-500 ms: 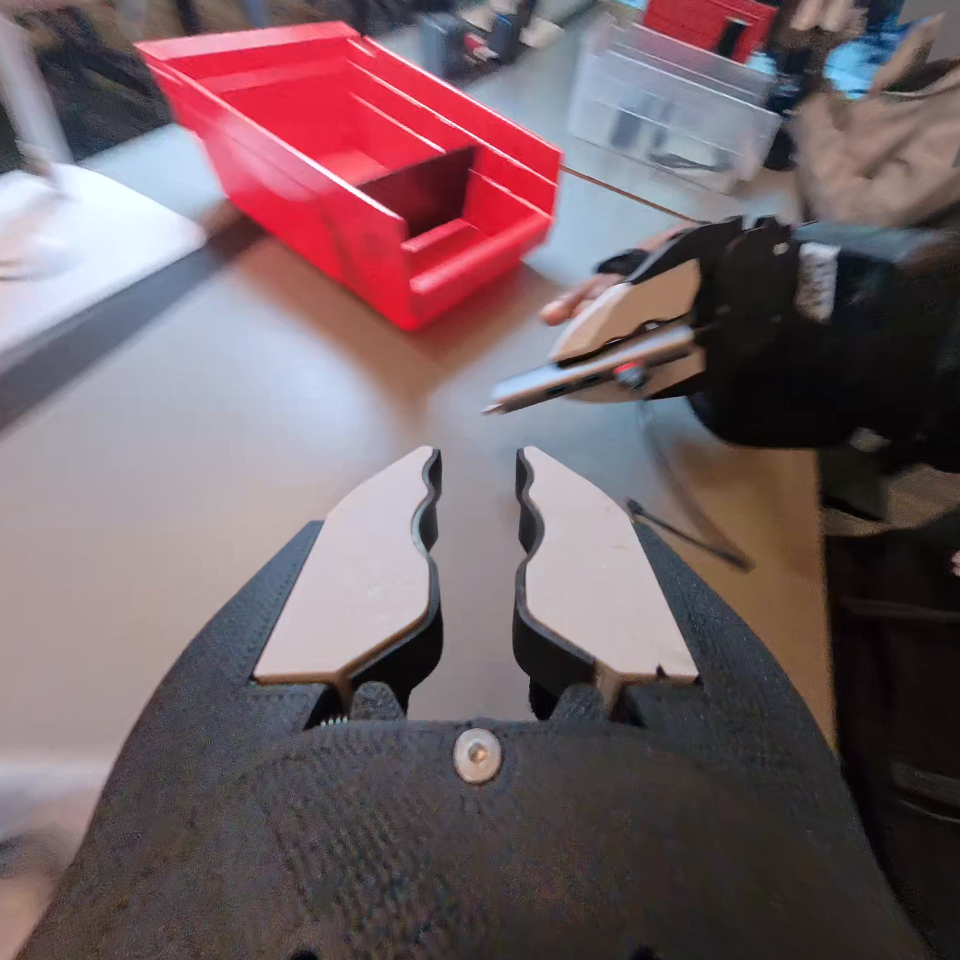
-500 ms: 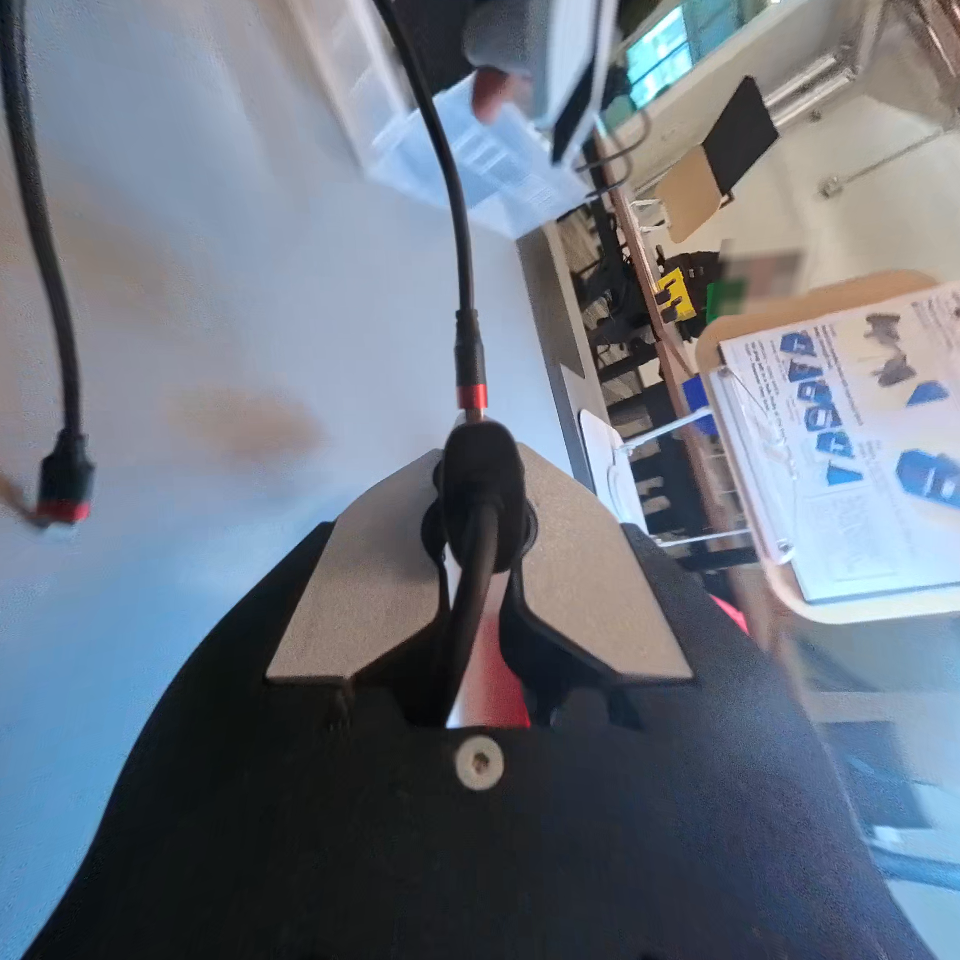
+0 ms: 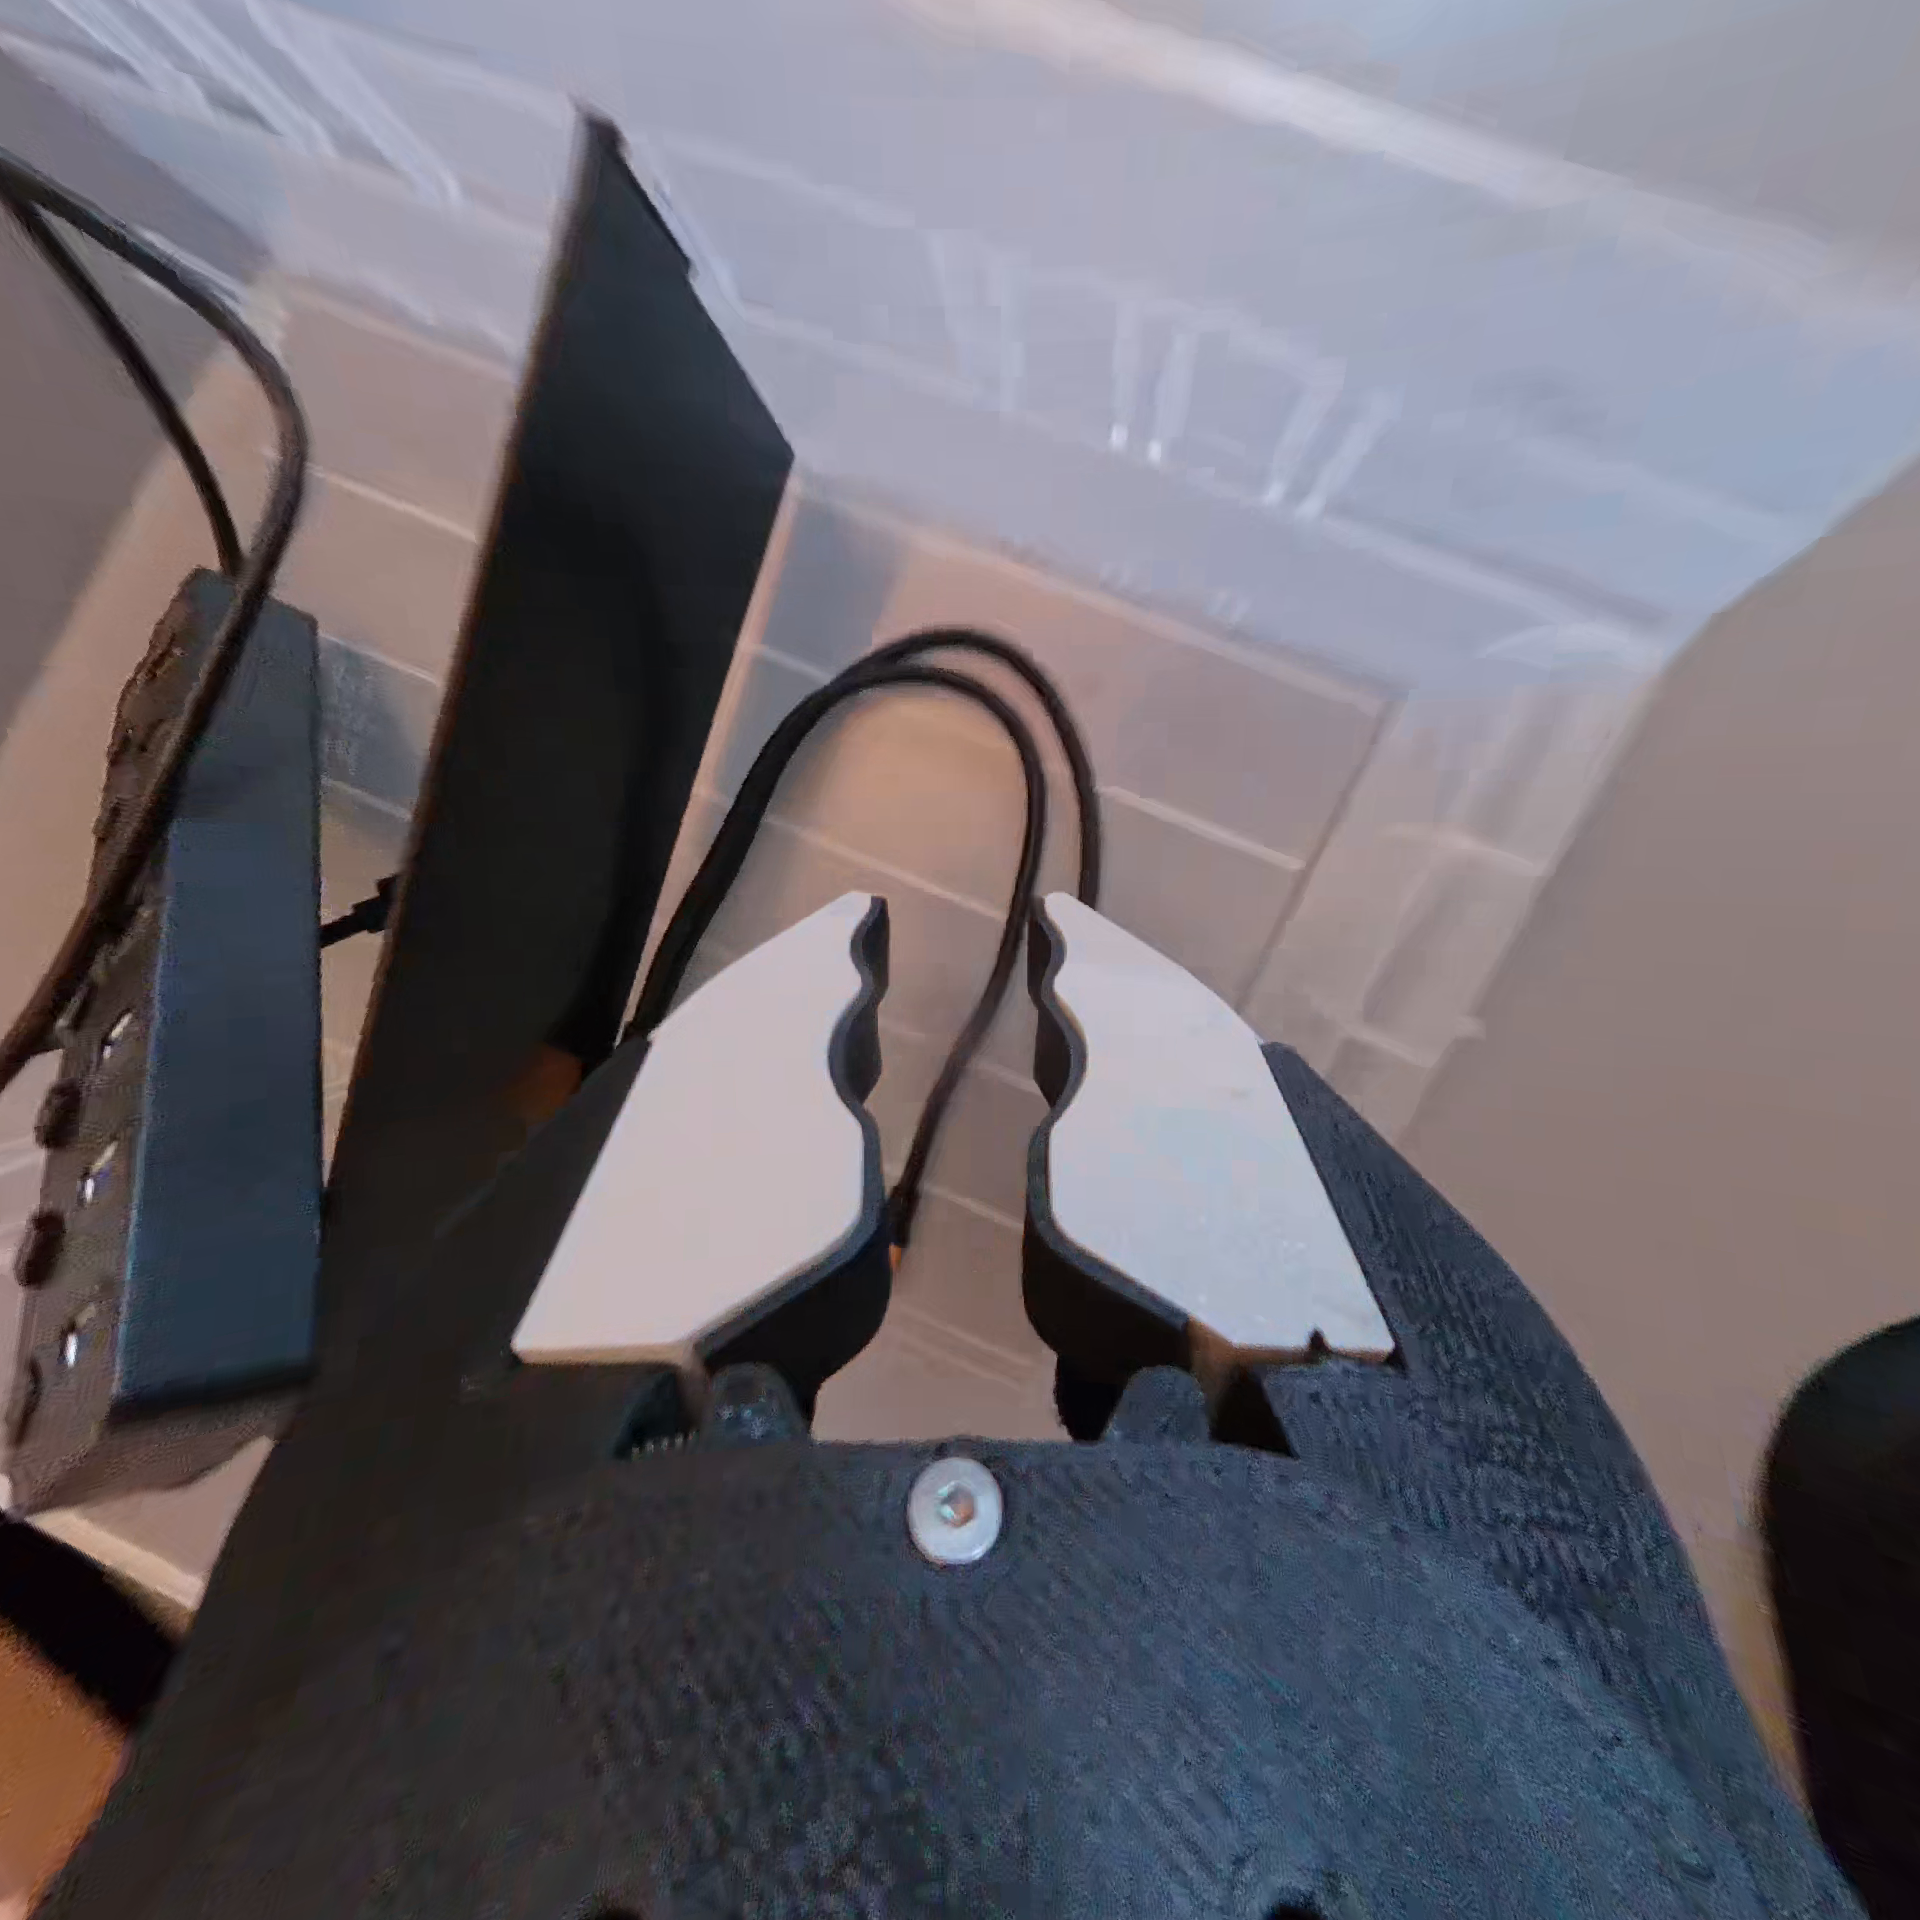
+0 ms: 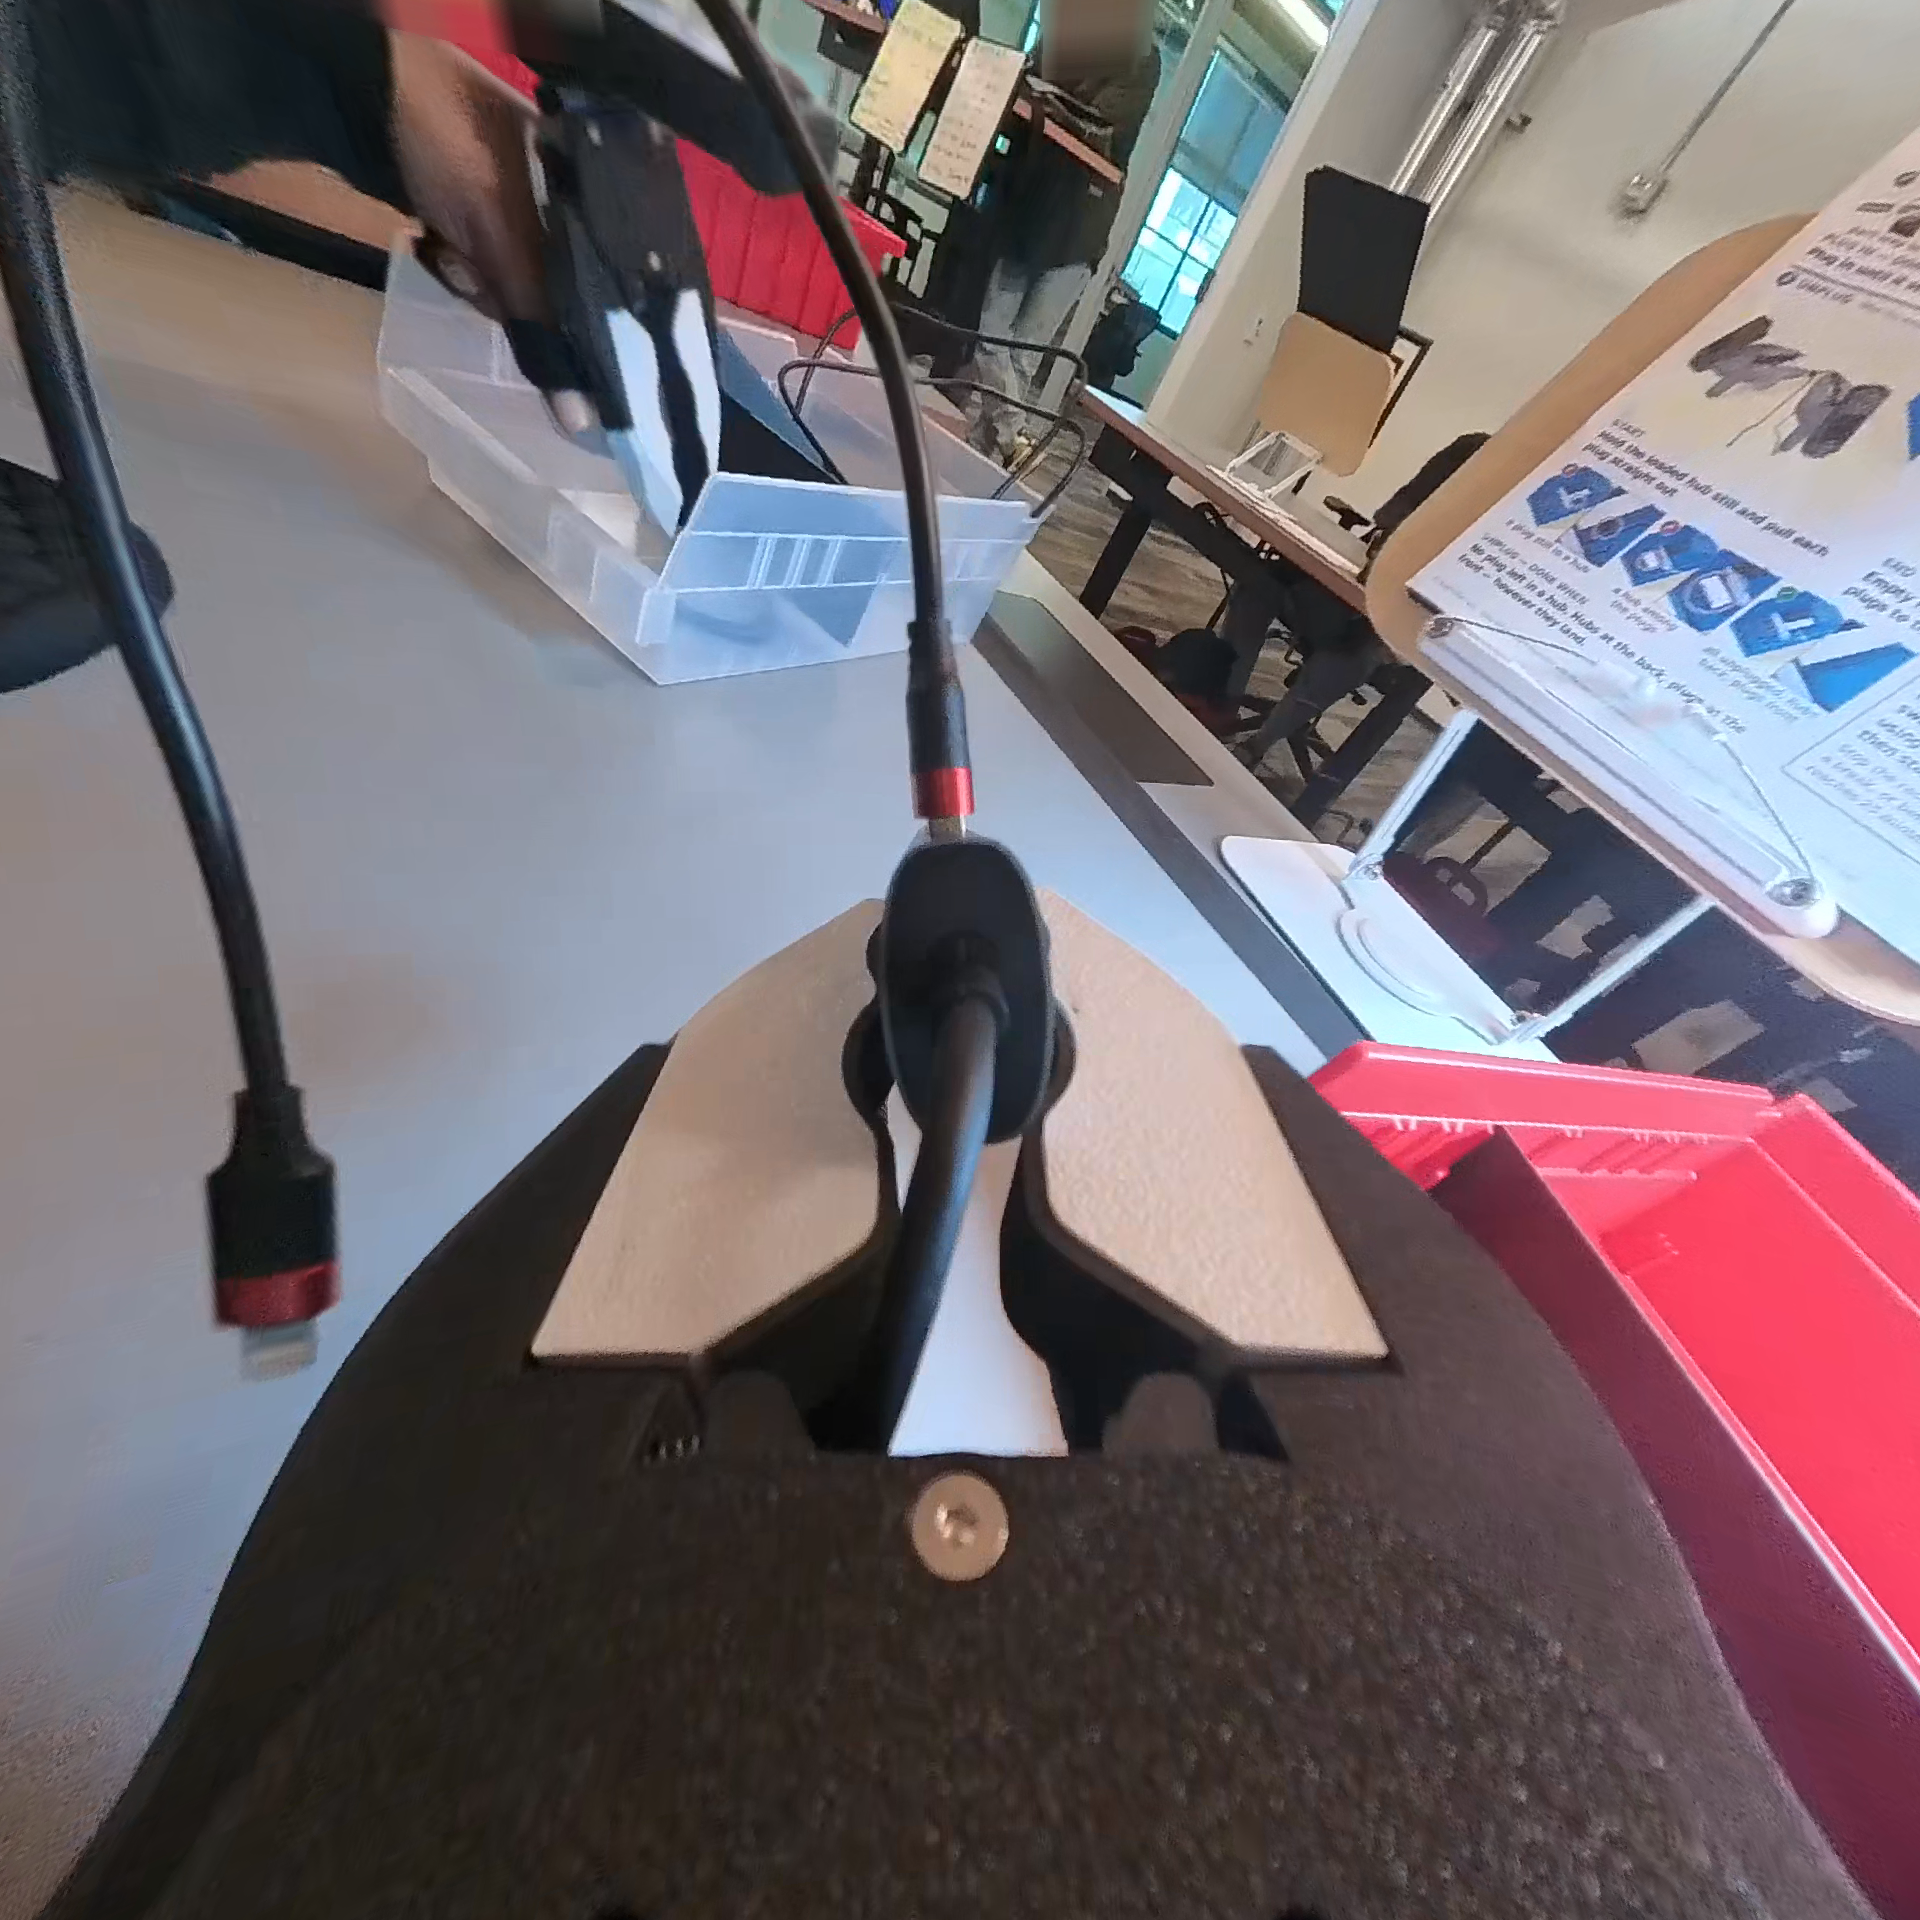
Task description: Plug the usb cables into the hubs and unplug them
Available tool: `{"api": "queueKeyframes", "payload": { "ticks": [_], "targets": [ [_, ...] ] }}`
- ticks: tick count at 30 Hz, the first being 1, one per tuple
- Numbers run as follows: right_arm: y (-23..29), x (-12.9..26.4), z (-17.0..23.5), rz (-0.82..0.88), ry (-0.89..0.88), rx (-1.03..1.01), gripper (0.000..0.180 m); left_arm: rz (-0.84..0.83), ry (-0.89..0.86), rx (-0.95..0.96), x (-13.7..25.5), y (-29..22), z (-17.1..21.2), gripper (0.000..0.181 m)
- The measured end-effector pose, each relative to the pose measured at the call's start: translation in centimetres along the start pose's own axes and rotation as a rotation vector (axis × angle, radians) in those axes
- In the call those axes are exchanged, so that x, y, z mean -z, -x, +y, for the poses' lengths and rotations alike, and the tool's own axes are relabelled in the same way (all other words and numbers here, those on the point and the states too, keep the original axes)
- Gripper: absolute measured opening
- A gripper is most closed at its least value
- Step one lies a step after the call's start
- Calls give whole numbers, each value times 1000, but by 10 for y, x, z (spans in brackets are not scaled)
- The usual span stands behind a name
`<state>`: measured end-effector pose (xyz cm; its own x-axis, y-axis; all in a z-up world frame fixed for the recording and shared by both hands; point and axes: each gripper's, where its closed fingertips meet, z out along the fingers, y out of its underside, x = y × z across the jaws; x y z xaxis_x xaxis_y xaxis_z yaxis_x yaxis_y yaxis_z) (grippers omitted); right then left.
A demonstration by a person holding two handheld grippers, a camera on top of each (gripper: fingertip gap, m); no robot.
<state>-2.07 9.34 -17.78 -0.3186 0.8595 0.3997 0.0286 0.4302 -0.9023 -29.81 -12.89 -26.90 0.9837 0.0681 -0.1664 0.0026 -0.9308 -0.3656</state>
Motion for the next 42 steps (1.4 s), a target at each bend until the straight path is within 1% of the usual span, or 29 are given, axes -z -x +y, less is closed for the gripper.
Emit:
{"api": "queueKeyframes", "payload": {
  "ticks": [1,5,6,7,9,10,11,12,13,14,16,18,19,21,24,27,28,30,33,35,36,38,40,42],
  "targets": [
    [2,-1,1,-5,4,3,18,3,65,-36,-7,0,6,25],
    [4,-2,4,-13,15,3,18,61,231,-90,-24,-1,22,25],
    [3,-2,4,-14,16,1,17,100,236,-88,-24,-5,22,20],
    [3,-2,5,-14,16,-1,17,106,253,-94,-25,-4,23,23],
    [2,-1,5,-15,17,-3,18,158,285,-112,-26,-11,26,17],
    [2,-1,5,-17,16,-5,18,182,291,-116,-25,-14,27,18],
    [2,-1,4,-17,13,-6,17,176,305,-121,-25,-13,28,22],
    [2,0,4,-17,12,-6,17,161,314,-119,-25,-9,29,22],
    [1,0,3,-16,11,-5,17,158,308,-109,-25,-7,29,18],
    [1,0,2,-15,8,-6,17,174,295,-96,-26,-9,28,7],
    [2,1,0,-17,3,-6,17,179,285,-99,-26,-9,27,4],
    [2,1,-1,-11,1,3,17,128,265,-97,-23,-4,24,4],
    [1,2,-2,-6,0,7,18,120,215,-72,-15,-3,16,4],
    [-2,5,-5,6,-11,6,17,145,53,-21,19,-9,-11,4],
    [-8,8,-10,19,-43,-19,17,158,-227,-36,96,-25,-58,4],
    [-14,11,-15,31,-74,-56,17,263,-535,-69,169,-71,-107,4],
    [-16,12,-16,36,-83,-67,17,319,-623,-100,187,-94,-118,3],
    [-19,14,-16,49,-94,-81,18,409,-761,-128,206,-136,-136,3],
    [-27,18,-15,79,-98,-91,18,647,-915,-38,209,-194,-151,3],
    [-32,22,-13,98,-100,-95,18,802,-984,63,196,-223,-152,4],
    [-34,23,-12,106,-98,-96,18,828,-1013,99,184,-234,-149,4],
    [-39,25,-10,120,-94,-98,18,828,-1021,112,157,-254,-135,6],
    [-42,26,-7,124,-90,-102,18,799,-981,114,133,-264,-118,9],
    [-42,25,-6,119,-88,-107,18,715,-923,119,114,-258,-102,11]
  ]
}}
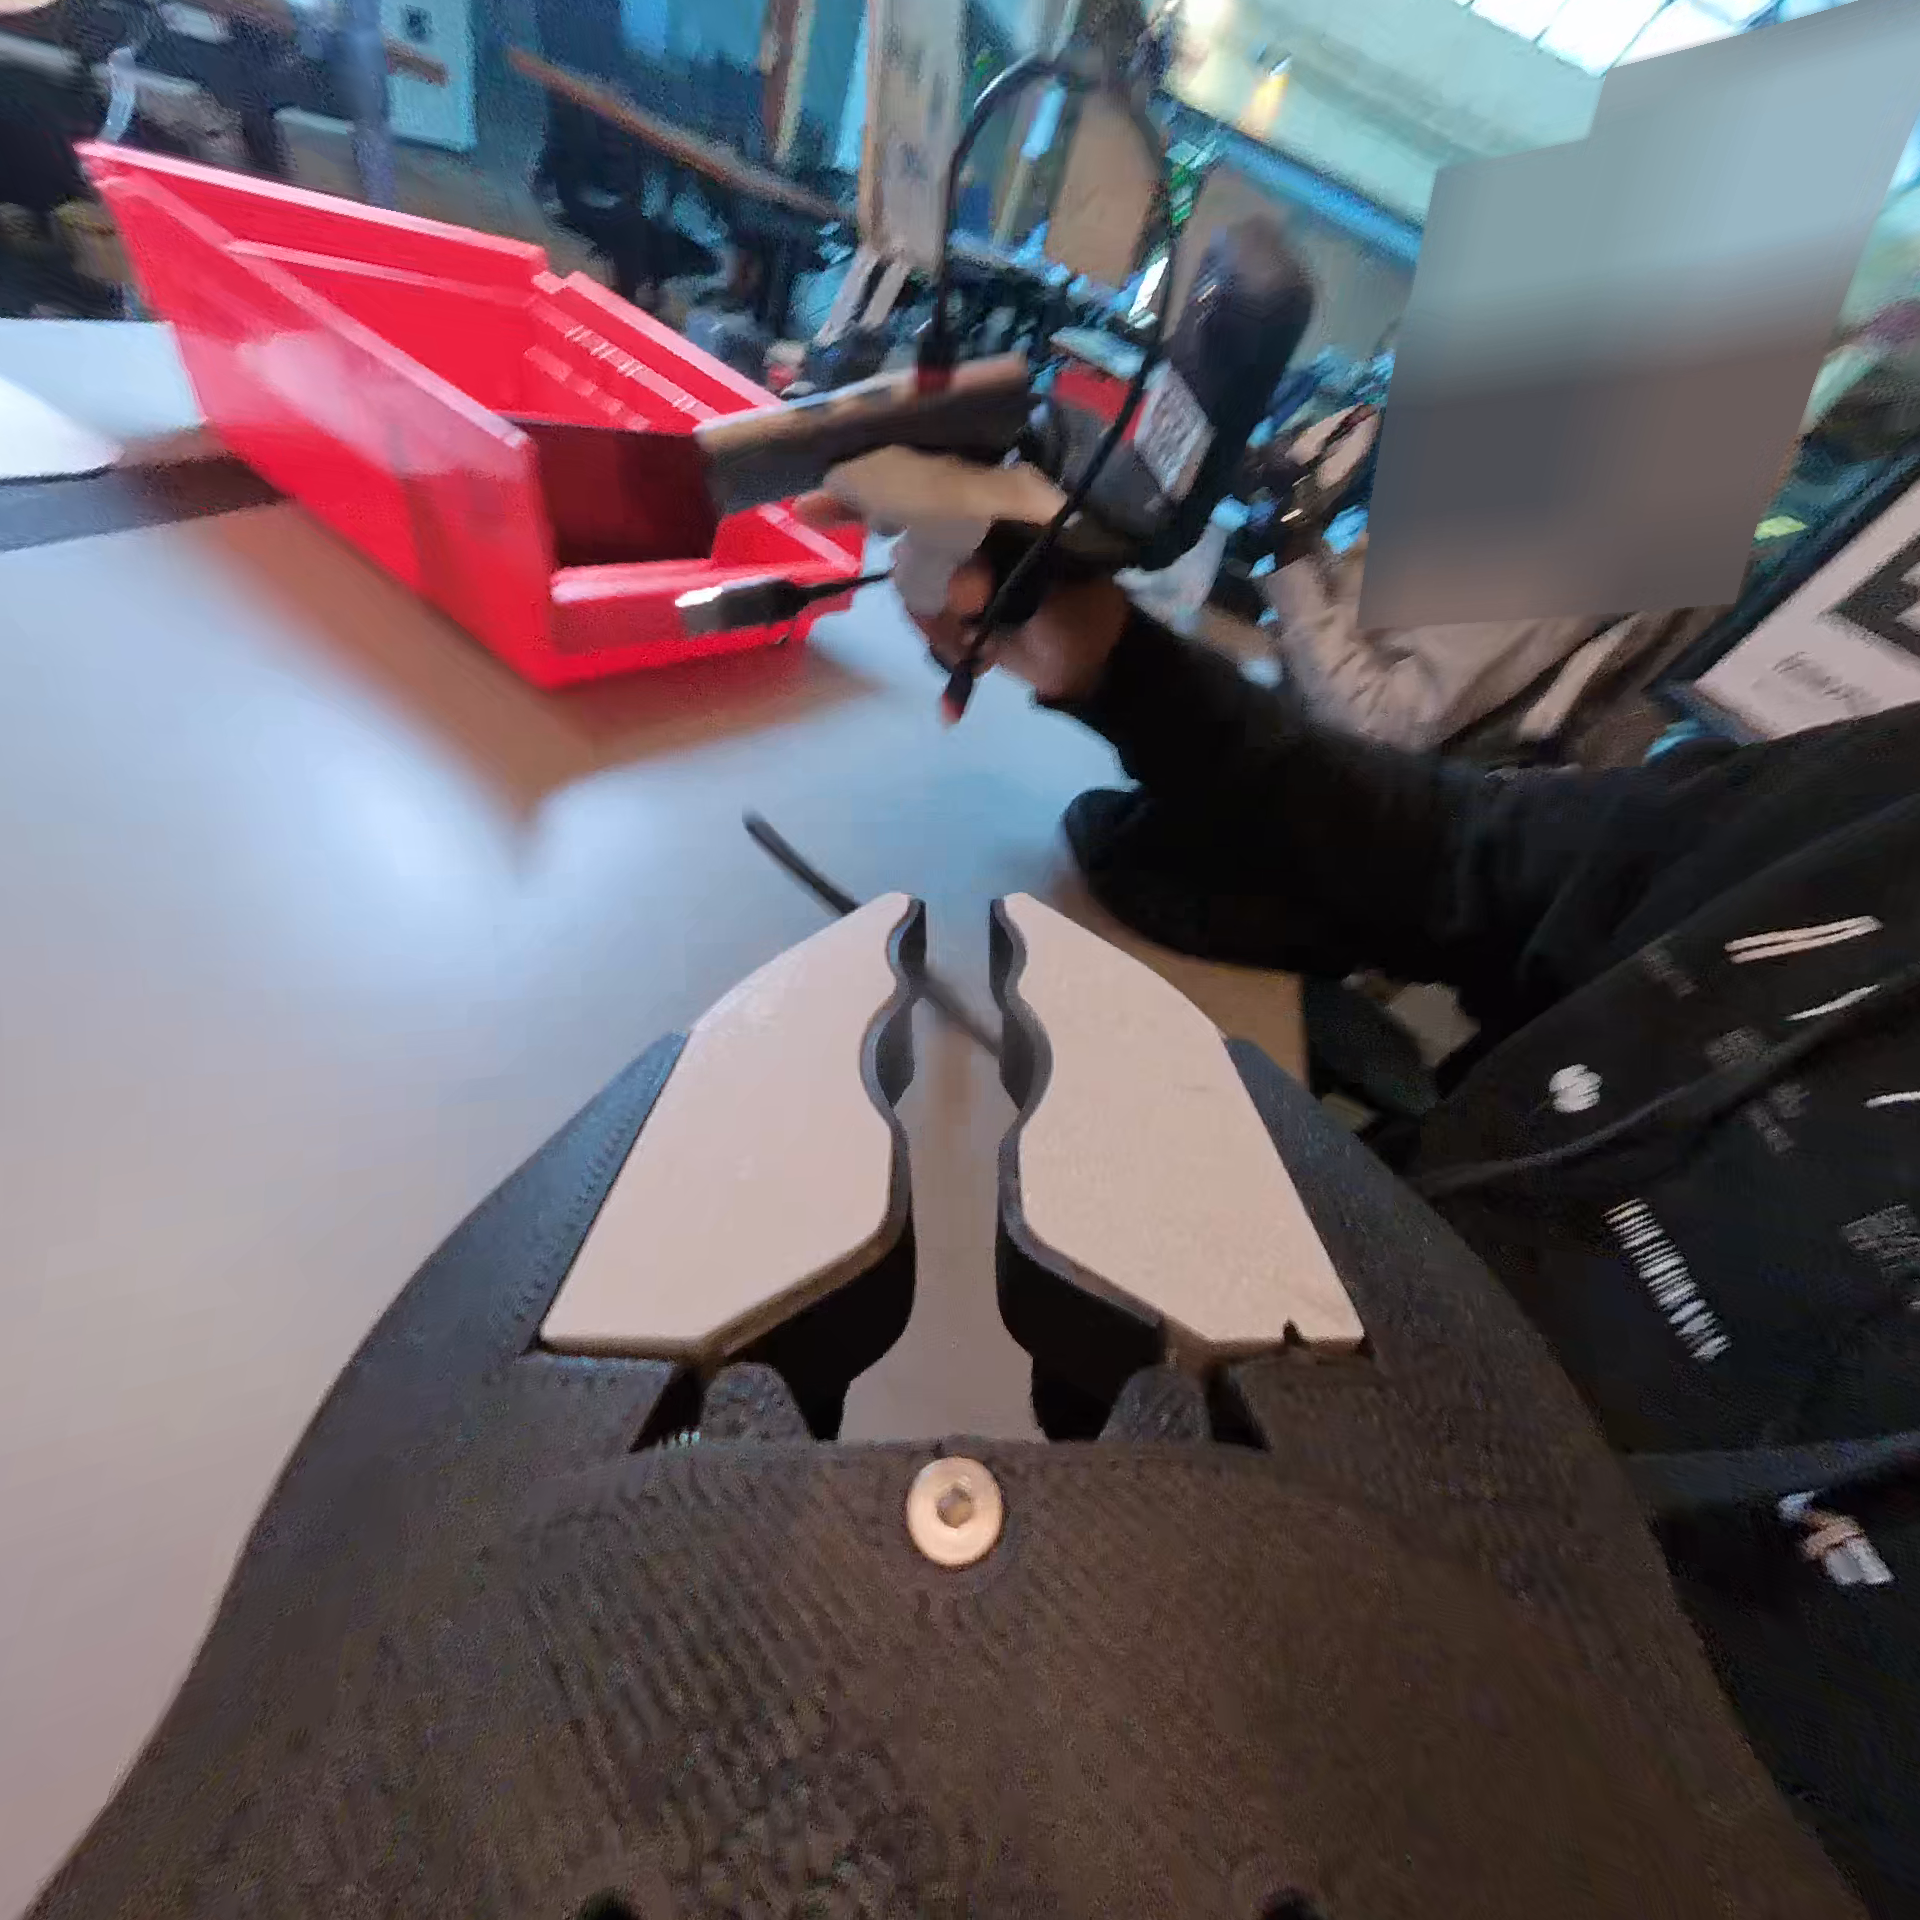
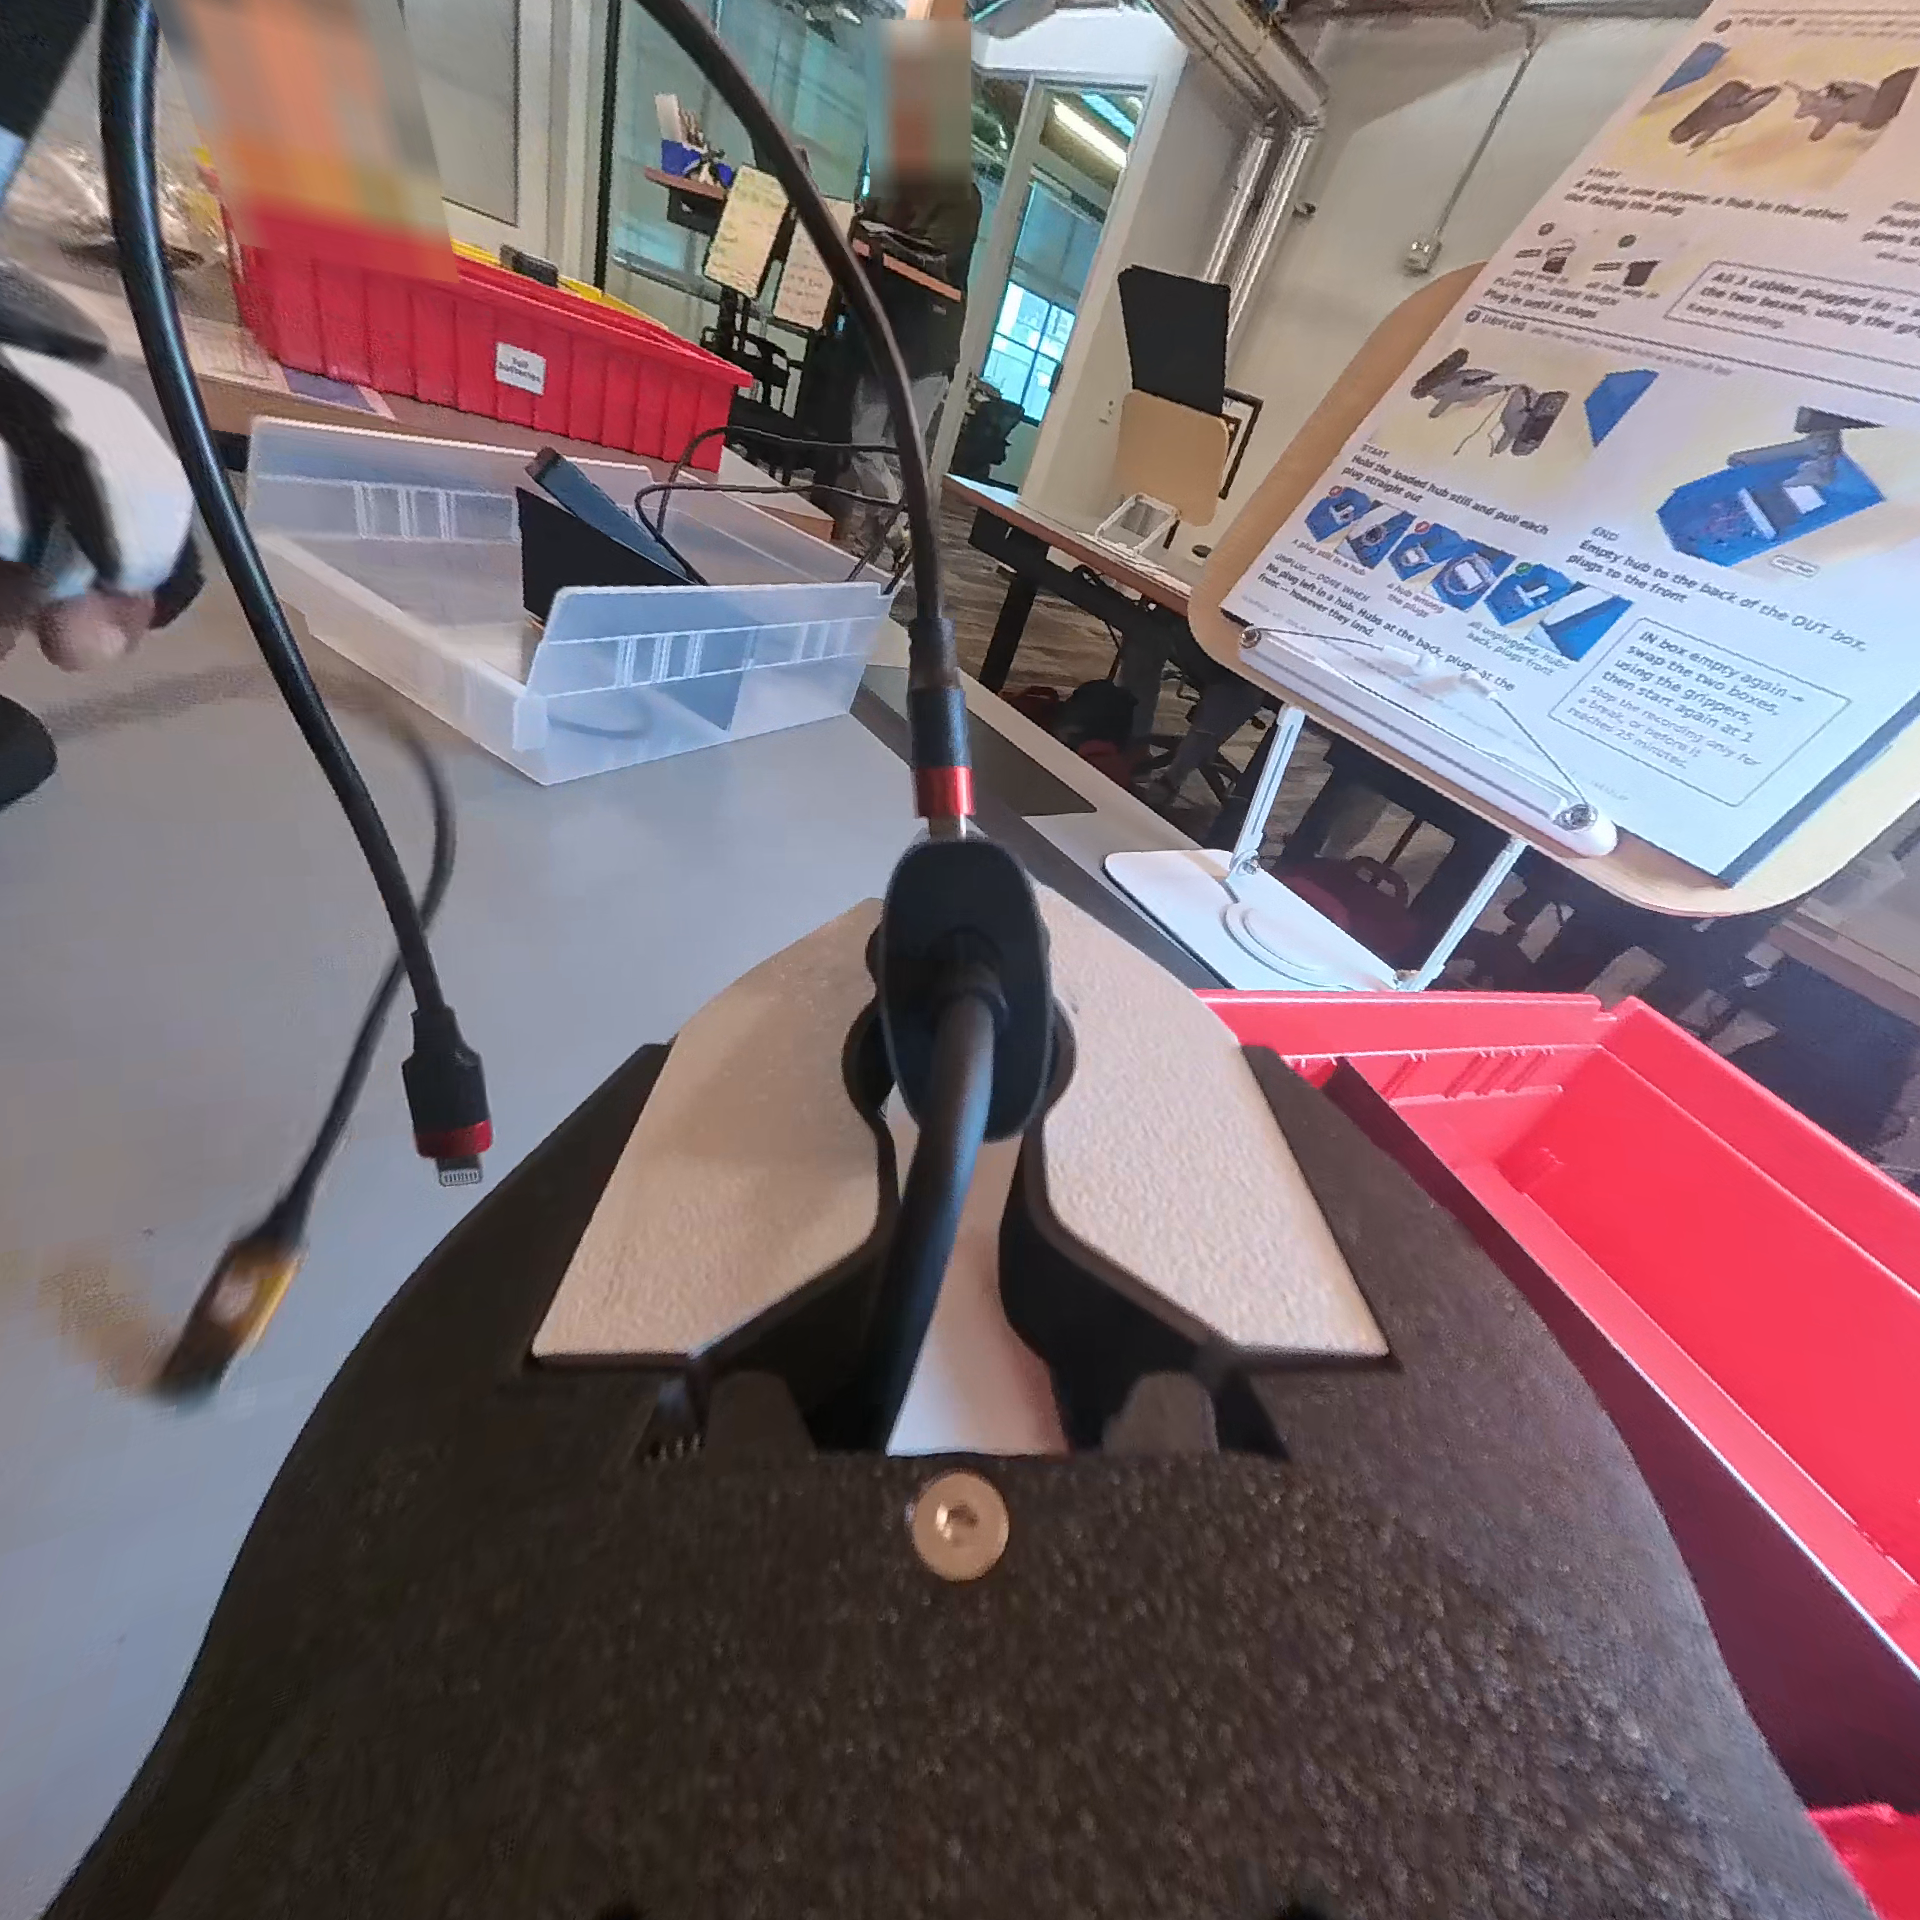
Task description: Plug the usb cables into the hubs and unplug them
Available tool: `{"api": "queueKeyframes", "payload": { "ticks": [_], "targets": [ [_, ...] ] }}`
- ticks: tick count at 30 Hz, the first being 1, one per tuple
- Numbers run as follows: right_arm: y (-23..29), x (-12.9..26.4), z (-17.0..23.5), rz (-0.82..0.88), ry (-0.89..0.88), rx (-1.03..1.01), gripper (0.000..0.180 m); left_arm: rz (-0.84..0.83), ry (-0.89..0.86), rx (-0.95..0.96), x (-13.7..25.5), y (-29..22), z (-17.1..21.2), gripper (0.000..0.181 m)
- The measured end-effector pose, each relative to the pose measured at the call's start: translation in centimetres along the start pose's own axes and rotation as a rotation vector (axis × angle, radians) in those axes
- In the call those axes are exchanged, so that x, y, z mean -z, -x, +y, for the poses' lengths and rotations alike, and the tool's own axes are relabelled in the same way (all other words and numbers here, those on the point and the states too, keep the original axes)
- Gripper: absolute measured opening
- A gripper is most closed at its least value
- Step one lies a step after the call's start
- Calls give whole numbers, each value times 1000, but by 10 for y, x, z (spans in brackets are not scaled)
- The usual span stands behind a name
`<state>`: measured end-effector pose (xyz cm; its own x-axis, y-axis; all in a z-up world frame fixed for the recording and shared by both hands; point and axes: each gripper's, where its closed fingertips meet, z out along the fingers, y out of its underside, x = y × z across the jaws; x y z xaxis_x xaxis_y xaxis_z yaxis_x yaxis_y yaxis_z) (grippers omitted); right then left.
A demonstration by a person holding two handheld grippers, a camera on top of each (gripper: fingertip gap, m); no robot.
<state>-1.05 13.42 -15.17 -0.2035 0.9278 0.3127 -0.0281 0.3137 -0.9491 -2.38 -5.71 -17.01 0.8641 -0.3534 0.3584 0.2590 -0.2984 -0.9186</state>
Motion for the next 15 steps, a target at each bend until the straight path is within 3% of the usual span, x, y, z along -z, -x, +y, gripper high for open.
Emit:
{"api": "queueKeyframes", "payload": {
  "ticks": [5,9,15],
  "targets": [
    [2,-3,3,-6,15,16,18,-220,148,-130,27,32,16,15],
    [1,-2,3,0,15,16,18,-149,292,-263,8,23,28,17],
    [-5,0,4,19,12,12,18,62,655,-546,-58,7,84,27]
  ]
}}
